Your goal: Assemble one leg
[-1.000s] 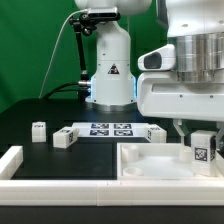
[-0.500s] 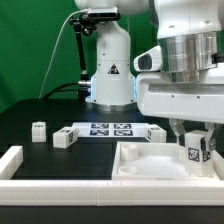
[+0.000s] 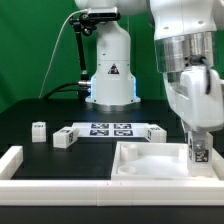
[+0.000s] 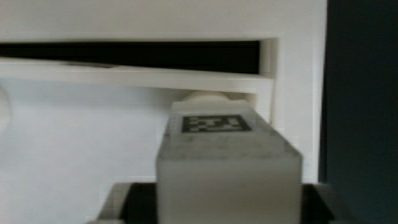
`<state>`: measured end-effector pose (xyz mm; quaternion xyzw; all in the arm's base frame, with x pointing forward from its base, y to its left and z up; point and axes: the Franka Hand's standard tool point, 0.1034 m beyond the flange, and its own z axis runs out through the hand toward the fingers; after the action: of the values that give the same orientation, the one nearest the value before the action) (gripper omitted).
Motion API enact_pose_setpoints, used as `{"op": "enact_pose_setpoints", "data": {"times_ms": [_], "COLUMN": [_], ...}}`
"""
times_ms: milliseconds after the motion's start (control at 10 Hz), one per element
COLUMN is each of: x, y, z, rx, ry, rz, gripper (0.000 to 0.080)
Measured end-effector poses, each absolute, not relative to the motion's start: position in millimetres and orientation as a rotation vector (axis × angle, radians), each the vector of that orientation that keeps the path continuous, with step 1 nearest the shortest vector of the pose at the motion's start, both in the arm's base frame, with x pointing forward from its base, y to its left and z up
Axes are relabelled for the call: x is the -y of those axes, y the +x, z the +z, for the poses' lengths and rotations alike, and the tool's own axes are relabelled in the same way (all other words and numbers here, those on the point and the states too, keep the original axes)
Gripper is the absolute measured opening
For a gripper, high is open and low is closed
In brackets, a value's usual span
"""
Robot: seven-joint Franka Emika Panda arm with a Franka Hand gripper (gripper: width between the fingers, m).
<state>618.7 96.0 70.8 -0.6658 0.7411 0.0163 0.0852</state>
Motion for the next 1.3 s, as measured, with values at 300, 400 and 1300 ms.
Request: {"op": "enact_pose_setpoints", "data": {"times_ms": [300, 400, 1300], "x": [-101.9, -100.4, -93.4], "y": [619.3, 619.4, 616.8], "z": [71.2, 72.3, 70.8], "rx": [-2.544, -2.608, -2.609], "ry": [-1.536, -1.437, -1.466], "rz": [0.078, 0.072, 0.049], "gripper": [0.0293, 0.0295, 0.0607]}}
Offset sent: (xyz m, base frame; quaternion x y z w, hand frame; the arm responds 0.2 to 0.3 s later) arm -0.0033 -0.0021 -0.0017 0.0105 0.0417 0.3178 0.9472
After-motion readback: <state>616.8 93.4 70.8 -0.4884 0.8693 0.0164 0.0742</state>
